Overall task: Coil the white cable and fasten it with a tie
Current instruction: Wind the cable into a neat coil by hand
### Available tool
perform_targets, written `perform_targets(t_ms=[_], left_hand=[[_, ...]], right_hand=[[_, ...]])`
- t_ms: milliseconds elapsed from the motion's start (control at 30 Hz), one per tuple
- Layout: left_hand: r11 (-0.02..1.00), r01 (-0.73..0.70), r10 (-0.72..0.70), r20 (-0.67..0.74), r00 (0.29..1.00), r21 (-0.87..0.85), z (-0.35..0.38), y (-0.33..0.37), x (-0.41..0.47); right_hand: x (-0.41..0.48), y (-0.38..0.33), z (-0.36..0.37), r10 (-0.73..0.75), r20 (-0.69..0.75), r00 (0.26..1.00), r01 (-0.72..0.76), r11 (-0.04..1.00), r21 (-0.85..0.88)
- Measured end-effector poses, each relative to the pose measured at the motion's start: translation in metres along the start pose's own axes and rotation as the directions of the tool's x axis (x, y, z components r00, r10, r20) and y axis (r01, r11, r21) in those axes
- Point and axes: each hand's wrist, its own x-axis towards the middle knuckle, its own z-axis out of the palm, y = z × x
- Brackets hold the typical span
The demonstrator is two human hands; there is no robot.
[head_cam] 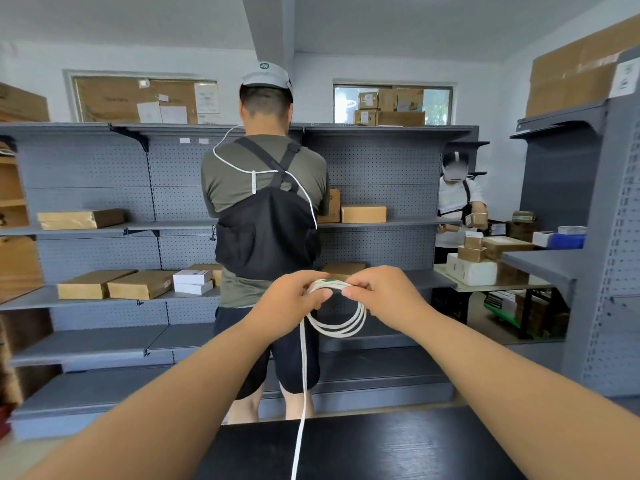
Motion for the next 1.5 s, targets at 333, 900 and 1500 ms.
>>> perform_targets(t_ms=[333,900,1500], left_hand=[[0.590,0.263,-0.315,0.082,0.946,-0.763,0.020,0.005,-0.014],[1.000,-0.008,0.007,-0.115,0.993,-0.006,-0.003,0.016,0.005],[0.865,-0.142,0.093,0.126,0.988,0.481,-0.008,0.022,0.011]], right_hand=[[-0.001,0.012,0.013,0.338,-0.183,0.923,-0.193,0.820,0.539],[0.004,0.008,-0.005,0.157,0.046,0.987,-0.162,0.976,0.147],[0.004,-0.006,0.002,0.146,0.125,0.981,-0.163,0.976,0.142]])
